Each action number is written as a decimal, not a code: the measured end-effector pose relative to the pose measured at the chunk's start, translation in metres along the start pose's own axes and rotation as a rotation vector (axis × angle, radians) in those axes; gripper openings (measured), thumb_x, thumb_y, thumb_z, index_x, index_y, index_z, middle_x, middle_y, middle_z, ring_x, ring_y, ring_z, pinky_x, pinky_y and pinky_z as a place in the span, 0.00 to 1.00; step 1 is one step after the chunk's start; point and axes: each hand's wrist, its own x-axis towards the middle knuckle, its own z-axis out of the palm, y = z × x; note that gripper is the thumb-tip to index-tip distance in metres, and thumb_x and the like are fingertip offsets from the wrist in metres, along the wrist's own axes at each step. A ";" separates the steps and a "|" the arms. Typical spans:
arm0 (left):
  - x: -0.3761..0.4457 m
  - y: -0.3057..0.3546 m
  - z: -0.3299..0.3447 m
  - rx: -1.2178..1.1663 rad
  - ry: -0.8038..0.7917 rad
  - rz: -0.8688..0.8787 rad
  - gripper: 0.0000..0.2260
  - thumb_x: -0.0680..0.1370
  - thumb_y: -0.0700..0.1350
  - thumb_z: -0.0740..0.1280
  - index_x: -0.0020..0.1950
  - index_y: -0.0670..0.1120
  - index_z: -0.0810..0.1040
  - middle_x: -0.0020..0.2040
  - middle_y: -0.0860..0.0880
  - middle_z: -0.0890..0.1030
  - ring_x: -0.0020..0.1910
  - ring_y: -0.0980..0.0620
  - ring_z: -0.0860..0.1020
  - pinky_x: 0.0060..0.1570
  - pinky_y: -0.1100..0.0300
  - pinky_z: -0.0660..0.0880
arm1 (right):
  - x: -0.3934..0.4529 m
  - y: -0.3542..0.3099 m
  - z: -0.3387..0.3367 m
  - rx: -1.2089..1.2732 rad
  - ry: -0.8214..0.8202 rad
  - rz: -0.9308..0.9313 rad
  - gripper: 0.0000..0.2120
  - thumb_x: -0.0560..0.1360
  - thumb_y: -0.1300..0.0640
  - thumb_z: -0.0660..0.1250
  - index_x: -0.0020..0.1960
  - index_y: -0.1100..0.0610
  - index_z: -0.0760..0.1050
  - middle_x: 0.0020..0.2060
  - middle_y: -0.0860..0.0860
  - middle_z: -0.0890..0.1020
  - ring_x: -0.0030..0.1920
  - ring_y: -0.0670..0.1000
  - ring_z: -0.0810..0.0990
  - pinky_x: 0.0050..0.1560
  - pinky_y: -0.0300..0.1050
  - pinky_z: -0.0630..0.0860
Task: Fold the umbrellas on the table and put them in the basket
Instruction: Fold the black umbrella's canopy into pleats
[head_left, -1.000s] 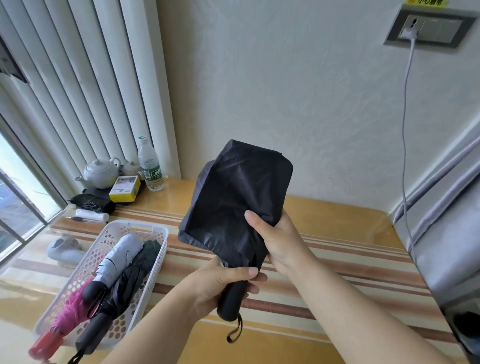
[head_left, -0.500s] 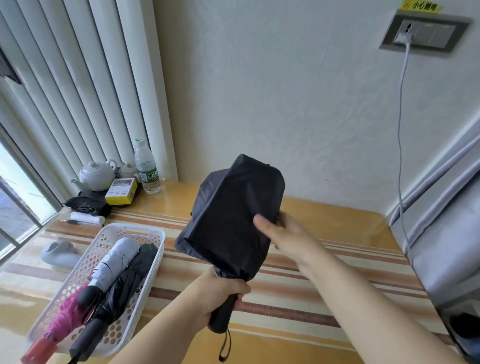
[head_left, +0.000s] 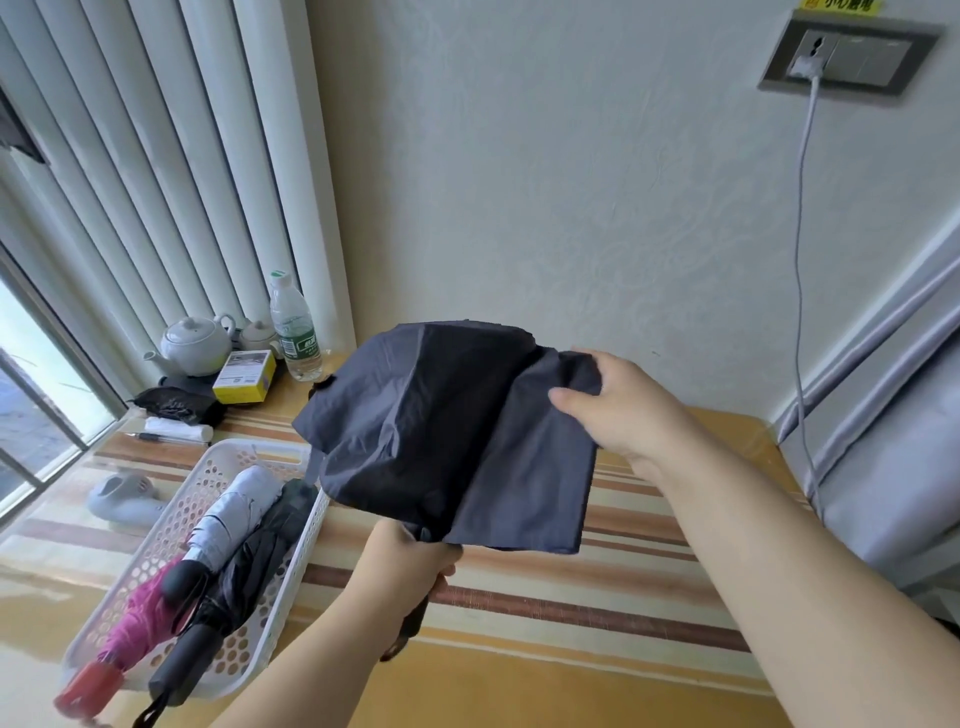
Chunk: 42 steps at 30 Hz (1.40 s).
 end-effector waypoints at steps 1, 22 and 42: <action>-0.001 0.000 -0.002 -0.054 -0.043 -0.026 0.07 0.71 0.31 0.66 0.35 0.39 0.73 0.26 0.45 0.74 0.25 0.49 0.71 0.31 0.57 0.70 | 0.004 0.008 -0.005 0.006 0.018 -0.010 0.23 0.76 0.60 0.68 0.70 0.53 0.70 0.64 0.49 0.77 0.62 0.51 0.77 0.66 0.53 0.72; -0.015 0.009 -0.010 -0.372 -0.389 -0.038 0.13 0.67 0.43 0.77 0.31 0.45 0.73 0.27 0.45 0.68 0.23 0.50 0.66 0.25 0.60 0.67 | 0.010 0.027 -0.049 0.106 -0.154 -0.126 0.05 0.76 0.58 0.69 0.41 0.53 0.80 0.37 0.46 0.83 0.38 0.42 0.79 0.43 0.37 0.74; -0.014 -0.018 -0.024 -0.313 -0.365 0.045 0.22 0.58 0.51 0.77 0.36 0.39 0.69 0.26 0.43 0.68 0.24 0.49 0.68 0.27 0.60 0.67 | 0.000 0.025 -0.068 0.058 -0.398 -0.048 0.14 0.71 0.66 0.73 0.51 0.52 0.73 0.36 0.54 0.84 0.38 0.52 0.81 0.44 0.44 0.76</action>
